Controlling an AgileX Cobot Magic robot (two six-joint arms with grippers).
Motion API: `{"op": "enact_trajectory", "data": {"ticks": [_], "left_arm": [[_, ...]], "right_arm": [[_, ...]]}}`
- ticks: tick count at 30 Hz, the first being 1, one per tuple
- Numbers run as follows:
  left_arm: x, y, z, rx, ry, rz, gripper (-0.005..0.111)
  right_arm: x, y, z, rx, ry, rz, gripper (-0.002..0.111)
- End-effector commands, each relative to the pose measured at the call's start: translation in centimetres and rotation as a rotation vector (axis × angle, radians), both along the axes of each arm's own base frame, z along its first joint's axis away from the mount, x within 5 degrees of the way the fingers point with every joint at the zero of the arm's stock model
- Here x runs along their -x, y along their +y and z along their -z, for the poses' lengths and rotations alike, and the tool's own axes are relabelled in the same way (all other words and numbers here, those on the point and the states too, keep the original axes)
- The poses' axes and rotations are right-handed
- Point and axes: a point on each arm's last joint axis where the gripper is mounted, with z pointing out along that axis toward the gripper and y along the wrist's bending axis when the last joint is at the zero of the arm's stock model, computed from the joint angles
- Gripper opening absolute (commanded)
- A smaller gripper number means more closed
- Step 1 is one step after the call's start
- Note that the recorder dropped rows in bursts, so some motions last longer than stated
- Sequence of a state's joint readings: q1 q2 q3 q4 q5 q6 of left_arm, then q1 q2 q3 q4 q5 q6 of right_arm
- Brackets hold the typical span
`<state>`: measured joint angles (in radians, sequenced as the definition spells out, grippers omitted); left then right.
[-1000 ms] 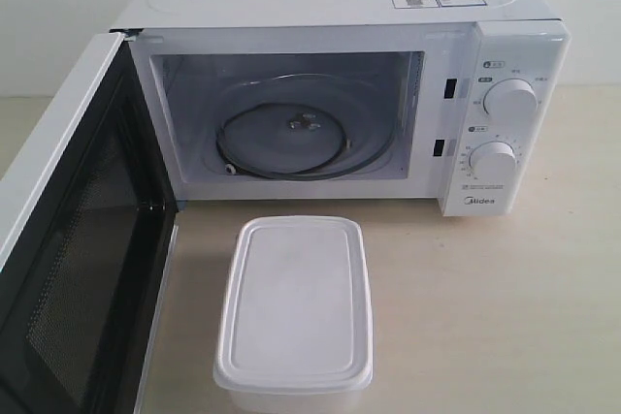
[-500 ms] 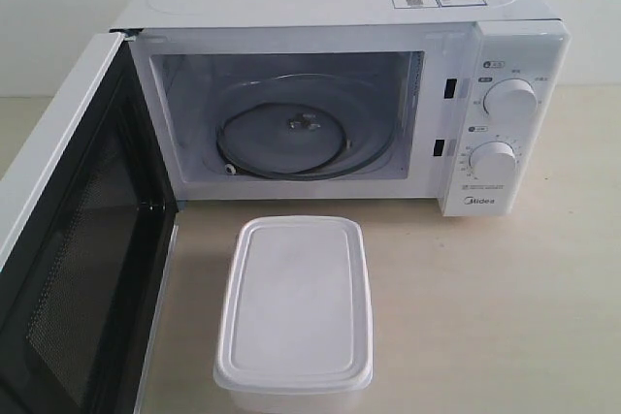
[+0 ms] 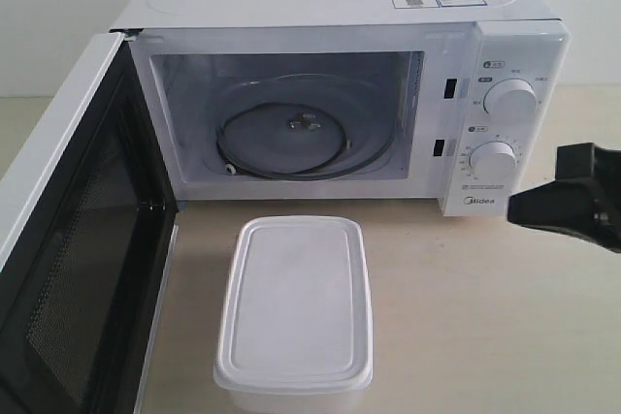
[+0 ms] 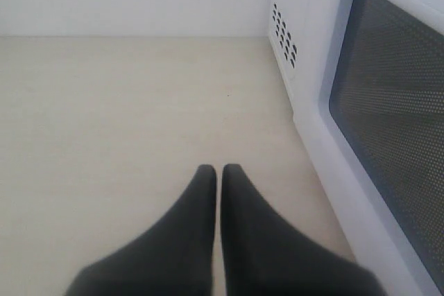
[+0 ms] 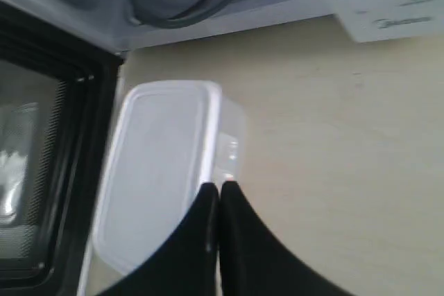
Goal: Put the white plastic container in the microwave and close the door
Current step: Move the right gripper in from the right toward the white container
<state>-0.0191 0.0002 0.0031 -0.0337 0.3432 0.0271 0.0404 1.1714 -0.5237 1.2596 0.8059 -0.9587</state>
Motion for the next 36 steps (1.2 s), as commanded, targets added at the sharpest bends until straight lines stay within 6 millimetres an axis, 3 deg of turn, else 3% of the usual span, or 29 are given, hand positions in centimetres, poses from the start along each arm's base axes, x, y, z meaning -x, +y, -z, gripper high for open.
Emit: {"op": "enact_trajectory", "data": {"ticks": [1,4,9,12,20,26,36], "left_arm": [[0.0,0.0,-0.1,0.014,-0.006,-0.006,0.004],[0.0,0.0,-0.1,0.014,-0.006,-0.006,0.004],[0.0,0.0,-0.1,0.014,-0.006,-0.006,0.004],[0.0,0.0,-0.1,0.014,-0.006,-0.006,0.004],[0.0,0.0,-0.1,0.014,-0.006,-0.006,0.004],[0.0,0.0,-0.1,0.014,-0.006,-0.006,0.004],[0.0,0.0,-0.1,0.014,-0.006,-0.006,0.004]], "right_arm": [[-1.9,1.2,1.5,-0.140,-0.019,-0.116,0.002],[-3.0,1.6,2.9,-0.180,0.023,-0.165,0.011],[-4.6,2.0,5.4,-0.257,0.113,-0.166,0.043],[-5.2,2.7,6.7,-0.245,0.123,-0.179,0.053],[-6.7,6.6,9.3,-0.169,0.149,-0.262,0.053],[-7.3,7.2,11.6,-0.192,0.217,-0.260,0.053],[-6.6,8.9,12.7,-0.227,0.248,-0.298,0.053]]}}
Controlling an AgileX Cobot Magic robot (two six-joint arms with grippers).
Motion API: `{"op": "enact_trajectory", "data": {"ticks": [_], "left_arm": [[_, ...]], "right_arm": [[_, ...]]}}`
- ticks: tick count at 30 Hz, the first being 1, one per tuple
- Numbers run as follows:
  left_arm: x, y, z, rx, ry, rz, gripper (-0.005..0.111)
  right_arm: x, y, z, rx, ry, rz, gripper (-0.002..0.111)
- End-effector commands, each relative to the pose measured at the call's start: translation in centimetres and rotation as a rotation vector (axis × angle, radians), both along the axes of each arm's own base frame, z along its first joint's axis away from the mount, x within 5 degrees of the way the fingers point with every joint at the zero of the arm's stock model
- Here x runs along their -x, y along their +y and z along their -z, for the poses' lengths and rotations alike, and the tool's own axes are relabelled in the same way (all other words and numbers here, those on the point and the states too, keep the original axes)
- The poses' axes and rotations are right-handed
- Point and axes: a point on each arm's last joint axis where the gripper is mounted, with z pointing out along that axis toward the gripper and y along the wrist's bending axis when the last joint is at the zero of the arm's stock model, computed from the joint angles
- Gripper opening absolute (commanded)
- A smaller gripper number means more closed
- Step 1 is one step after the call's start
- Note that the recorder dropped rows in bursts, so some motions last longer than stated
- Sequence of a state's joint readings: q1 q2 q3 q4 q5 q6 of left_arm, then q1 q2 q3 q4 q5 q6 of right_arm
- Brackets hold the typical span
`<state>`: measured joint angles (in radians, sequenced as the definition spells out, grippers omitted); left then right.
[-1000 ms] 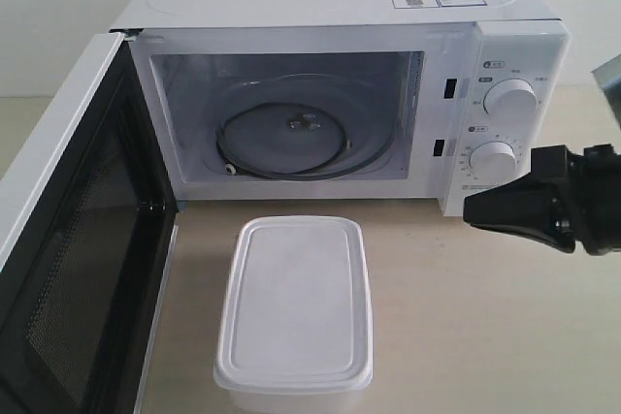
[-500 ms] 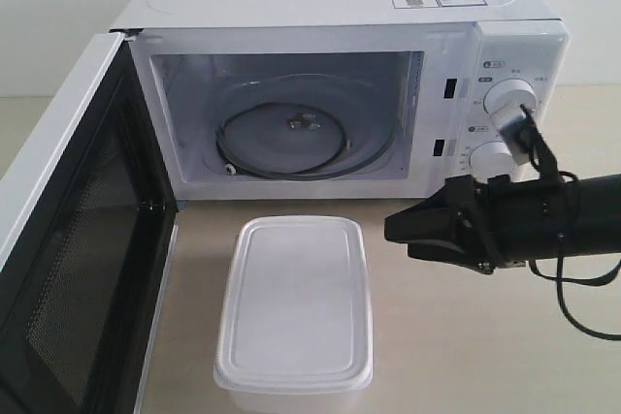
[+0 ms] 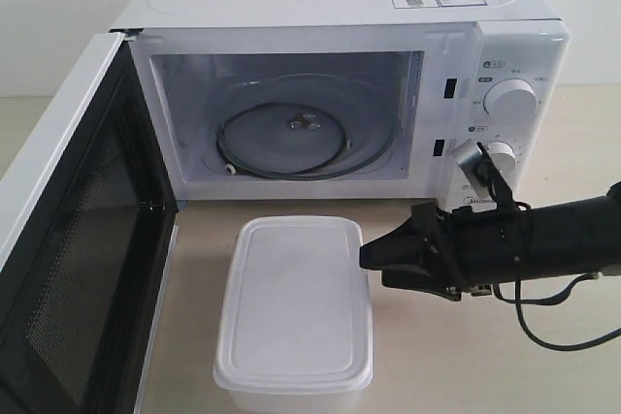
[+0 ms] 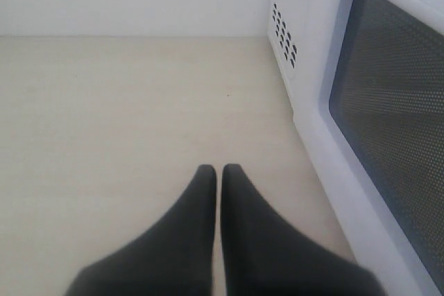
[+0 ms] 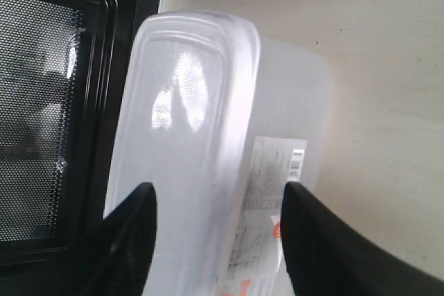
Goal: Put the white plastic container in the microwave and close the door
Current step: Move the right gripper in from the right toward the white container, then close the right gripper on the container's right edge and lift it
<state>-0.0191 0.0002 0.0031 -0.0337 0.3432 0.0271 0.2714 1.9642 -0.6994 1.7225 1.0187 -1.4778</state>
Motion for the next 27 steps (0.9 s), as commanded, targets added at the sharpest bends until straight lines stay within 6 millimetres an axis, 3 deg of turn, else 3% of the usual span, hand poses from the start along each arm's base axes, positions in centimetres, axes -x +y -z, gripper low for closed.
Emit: {"op": "enact_trajectory", "data": {"ticks": [1,19,24,27], "left_arm": [[0.00,0.01,-0.13,0.014,-0.006,-0.006,0.004],[0.00,0.01,-0.13,0.014,-0.006,-0.006,0.004],[0.00,0.01,-0.13,0.014,-0.006,-0.006,0.004],[0.00,0.01,-0.13,0.014,-0.006,-0.006,0.004]], "right_arm": [[0.51,1.23,0.28,0.030,-0.023,-0.029,0.053],[0.89,1.86,0.69,0.083,-0.051,-0.054,0.052],[0.89,1.86,0.69,0.083,-0.049,-0.053,0.031],[0.90,1.88,0.66,0.079,-0.049,-0.055,0.028]]}}
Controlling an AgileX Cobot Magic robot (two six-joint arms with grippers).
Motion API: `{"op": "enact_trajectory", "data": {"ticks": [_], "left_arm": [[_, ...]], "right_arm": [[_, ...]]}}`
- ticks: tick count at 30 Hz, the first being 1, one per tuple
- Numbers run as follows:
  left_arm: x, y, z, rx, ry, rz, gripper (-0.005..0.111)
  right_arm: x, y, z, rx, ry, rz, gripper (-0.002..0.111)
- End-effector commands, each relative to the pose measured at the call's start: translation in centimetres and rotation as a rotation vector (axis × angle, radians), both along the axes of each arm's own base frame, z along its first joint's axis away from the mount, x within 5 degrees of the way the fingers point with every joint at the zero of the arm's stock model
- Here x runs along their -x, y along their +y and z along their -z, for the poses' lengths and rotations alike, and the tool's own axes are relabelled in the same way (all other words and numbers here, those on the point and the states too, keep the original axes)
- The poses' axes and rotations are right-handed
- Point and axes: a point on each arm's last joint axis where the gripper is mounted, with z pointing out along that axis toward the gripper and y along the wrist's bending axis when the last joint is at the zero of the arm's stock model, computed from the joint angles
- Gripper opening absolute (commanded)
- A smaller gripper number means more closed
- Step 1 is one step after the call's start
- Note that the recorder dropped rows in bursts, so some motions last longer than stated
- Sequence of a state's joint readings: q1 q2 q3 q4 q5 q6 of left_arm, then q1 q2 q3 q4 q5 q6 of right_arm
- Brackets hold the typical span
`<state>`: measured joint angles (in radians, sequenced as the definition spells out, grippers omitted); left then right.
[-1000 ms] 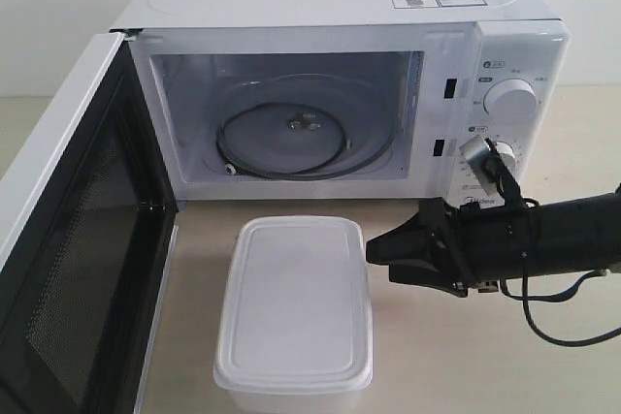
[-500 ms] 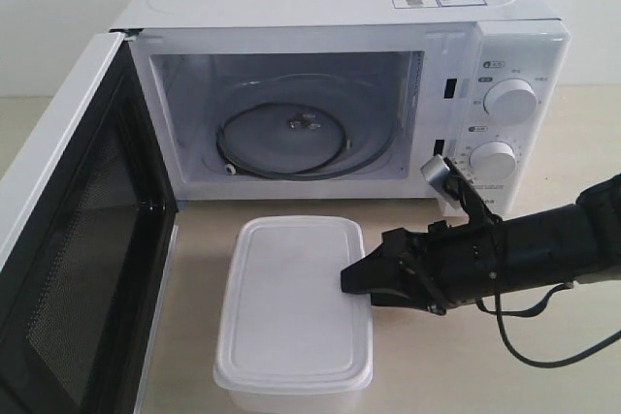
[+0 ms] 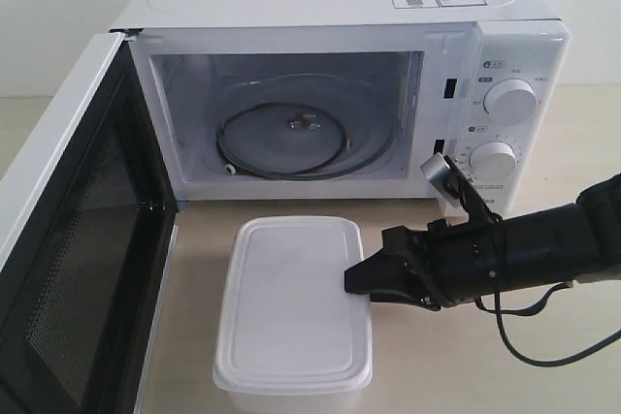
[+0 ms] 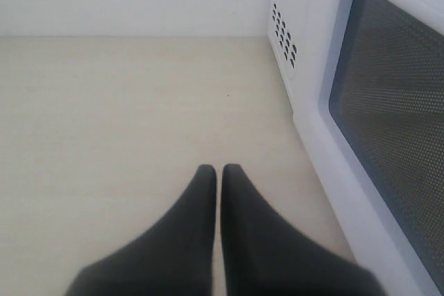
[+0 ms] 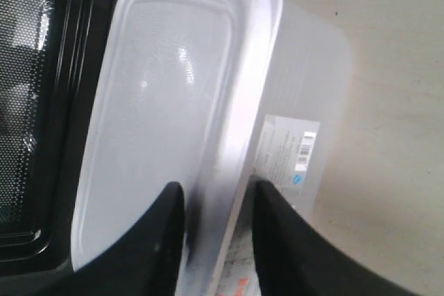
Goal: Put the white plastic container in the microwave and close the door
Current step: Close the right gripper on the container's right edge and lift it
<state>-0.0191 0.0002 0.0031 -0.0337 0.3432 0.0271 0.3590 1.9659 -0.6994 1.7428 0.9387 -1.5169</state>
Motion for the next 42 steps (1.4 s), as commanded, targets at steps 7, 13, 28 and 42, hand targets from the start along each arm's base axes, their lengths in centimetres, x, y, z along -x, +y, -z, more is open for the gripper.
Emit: {"op": "enact_trajectory", "data": {"ticks": [7,13,28,42], "left_arm": [[0.0,0.0,-0.1,0.014,-0.006,-0.006,0.004],[0.0,0.0,-0.1,0.014,-0.006,-0.006,0.004],[0.0,0.0,-0.1,0.014,-0.006,-0.006,0.004],[0.0,0.0,-0.1,0.014,-0.006,-0.006,0.004]], "right_arm": [[-0.1,0.0,0.1,0.010,-0.010,0.001,0.028],[-0.1,0.0,0.1,0.010,-0.010,0.001,0.028],[-0.1,0.0,0.1,0.013,-0.045,-0.019,0.000],[0.0,0.1,-2.0,-0.043,-0.006,0.022,0.000]]}}
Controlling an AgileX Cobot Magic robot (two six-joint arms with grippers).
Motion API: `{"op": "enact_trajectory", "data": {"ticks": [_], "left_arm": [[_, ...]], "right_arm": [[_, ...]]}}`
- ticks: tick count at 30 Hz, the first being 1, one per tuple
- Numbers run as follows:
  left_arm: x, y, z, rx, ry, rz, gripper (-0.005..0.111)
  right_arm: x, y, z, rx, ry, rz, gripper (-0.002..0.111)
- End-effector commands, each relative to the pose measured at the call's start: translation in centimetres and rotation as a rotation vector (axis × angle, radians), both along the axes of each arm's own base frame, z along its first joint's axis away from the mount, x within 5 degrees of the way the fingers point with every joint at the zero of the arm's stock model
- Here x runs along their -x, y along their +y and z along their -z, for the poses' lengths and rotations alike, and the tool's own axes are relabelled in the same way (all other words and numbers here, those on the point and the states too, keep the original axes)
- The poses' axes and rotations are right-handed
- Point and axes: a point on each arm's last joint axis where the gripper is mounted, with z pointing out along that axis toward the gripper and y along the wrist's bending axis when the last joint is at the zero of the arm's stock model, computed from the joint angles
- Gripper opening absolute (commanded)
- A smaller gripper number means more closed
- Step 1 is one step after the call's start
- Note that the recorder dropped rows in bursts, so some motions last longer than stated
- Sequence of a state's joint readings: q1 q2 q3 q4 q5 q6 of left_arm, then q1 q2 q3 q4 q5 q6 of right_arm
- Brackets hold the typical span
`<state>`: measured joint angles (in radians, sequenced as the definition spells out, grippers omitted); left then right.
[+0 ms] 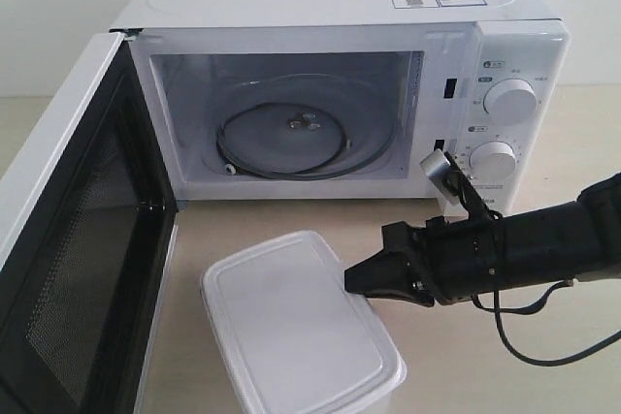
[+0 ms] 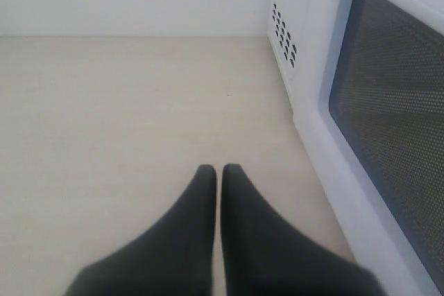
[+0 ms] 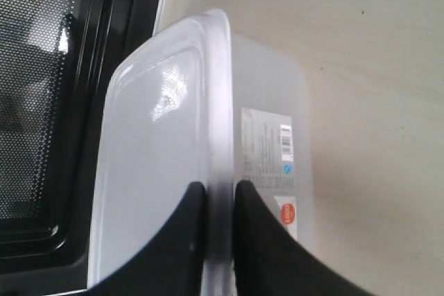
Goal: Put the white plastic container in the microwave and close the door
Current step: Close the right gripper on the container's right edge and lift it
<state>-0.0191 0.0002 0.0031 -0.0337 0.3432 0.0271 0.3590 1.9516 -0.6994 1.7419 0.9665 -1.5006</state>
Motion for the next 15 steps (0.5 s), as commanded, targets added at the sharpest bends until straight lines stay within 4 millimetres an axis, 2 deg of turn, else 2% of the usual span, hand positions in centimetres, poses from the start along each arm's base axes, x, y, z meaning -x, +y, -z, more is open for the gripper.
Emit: {"op": "enact_trajectory", "data": {"ticks": [1,5,15], "left_arm": [[0.0,0.0,-0.1,0.014,-0.006,-0.006,0.004],[0.0,0.0,-0.1,0.014,-0.006,-0.006,0.004],[0.0,0.0,-0.1,0.014,-0.006,-0.006,0.004]], "right_arm": [[-0.1,0.0,-1.7,-0.016,-0.015,0.029,0.000],[0.0,0.0,-3.0,-0.036,-0.005,0.053,0.000],[0.5,-1.2,-3.4,0.075,-0.012,0.156,0.000]]}}
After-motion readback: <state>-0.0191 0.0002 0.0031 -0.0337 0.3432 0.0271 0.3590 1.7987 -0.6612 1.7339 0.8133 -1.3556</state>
